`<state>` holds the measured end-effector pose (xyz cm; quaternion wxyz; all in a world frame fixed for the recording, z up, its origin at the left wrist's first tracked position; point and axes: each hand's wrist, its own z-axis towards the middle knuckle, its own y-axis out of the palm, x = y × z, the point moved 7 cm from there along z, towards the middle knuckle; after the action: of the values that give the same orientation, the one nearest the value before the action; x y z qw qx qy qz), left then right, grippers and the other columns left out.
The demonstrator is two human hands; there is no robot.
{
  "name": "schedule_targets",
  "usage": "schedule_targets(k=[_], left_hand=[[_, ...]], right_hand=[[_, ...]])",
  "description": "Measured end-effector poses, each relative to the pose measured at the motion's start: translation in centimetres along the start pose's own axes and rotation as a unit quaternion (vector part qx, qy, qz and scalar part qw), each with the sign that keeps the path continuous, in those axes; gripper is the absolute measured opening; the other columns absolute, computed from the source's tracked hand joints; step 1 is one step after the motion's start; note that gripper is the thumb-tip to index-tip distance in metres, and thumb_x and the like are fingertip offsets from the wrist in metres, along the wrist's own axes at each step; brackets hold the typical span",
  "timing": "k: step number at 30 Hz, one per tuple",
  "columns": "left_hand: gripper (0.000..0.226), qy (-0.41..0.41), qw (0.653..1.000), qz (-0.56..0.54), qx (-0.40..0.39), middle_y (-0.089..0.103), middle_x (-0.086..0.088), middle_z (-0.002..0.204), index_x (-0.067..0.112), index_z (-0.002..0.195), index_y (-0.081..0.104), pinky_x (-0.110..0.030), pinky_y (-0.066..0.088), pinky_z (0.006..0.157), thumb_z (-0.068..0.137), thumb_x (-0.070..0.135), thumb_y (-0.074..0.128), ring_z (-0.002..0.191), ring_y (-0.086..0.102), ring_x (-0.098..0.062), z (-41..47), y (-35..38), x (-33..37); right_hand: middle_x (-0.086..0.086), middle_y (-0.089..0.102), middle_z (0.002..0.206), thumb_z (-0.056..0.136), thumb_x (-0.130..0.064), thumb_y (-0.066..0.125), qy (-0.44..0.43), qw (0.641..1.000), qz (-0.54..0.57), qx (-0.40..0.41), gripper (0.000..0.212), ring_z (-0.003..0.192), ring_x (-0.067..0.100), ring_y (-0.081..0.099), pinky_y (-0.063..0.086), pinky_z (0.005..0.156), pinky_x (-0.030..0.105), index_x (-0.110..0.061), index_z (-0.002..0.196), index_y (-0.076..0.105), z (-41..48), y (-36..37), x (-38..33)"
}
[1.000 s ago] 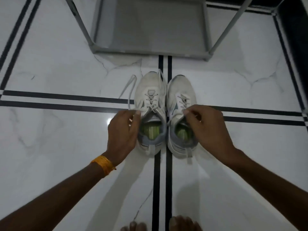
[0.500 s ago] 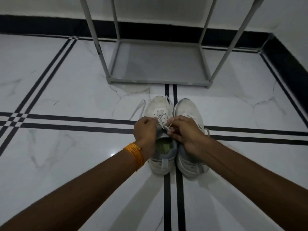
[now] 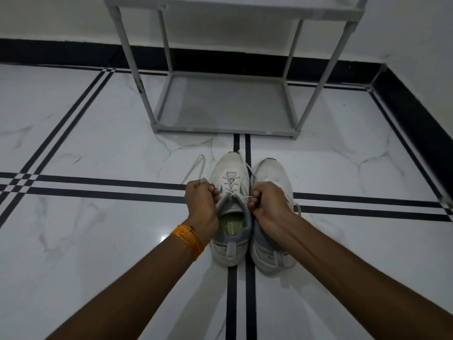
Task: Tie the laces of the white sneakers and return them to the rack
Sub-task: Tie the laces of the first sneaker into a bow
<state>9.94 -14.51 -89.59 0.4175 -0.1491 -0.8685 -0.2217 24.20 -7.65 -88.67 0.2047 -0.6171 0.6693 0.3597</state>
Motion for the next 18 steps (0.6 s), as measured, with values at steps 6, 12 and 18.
schedule_targets(k=[6, 12, 18], left_hand=[[0.024, 0.184, 0.944, 0.199, -0.186, 0.064, -0.005, 0.083, 0.0, 0.101, 0.061, -0.012, 0.05, 0.062, 0.101, 0.017, 0.045, 0.07, 0.063, -0.006, -3.2, 3.3, 5.2], [0.021, 0.363, 0.795, 0.397, -0.28, 0.073, 0.001, 0.094, 0.011, 0.102, 0.065, -0.009, 0.053, 0.073, 0.1, 0.025, 0.049, 0.088, 0.069, -0.006, -4.8, 8.0, 8.7], [0.034, 0.358, 0.771, 0.415, -0.324, 0.065, 0.0, 0.078, 0.01, 0.091, 0.062, -0.031, 0.052, 0.069, 0.104, 0.029, 0.038, 0.071, 0.062, -0.012, -3.6, 7.4, 9.2]], right_hand=[[-0.001, 0.056, 0.071, 0.096, -0.015, 0.052, -0.135, 0.948, -0.268, -0.111, 0.017, 0.063, 0.011, 0.05, 0.041, 0.057, 0.021, -0.007, 0.098, 0.067, -2.0, 2.4, -2.7], [0.0, 0.069, 0.093, 0.088, -0.007, 0.057, -0.231, 0.84, -0.447, -0.202, 0.015, 0.09, 0.017, 0.066, 0.054, 0.083, 0.029, -0.017, 0.087, 0.069, -3.2, 5.7, -4.2], [0.004, 0.059, 0.061, 0.099, -0.021, 0.05, -0.241, 0.891, -0.322, -0.208, 0.034, 0.063, 0.016, 0.061, 0.056, 0.078, 0.032, -0.009, 0.068, 0.06, -4.0, 5.1, -7.4]])
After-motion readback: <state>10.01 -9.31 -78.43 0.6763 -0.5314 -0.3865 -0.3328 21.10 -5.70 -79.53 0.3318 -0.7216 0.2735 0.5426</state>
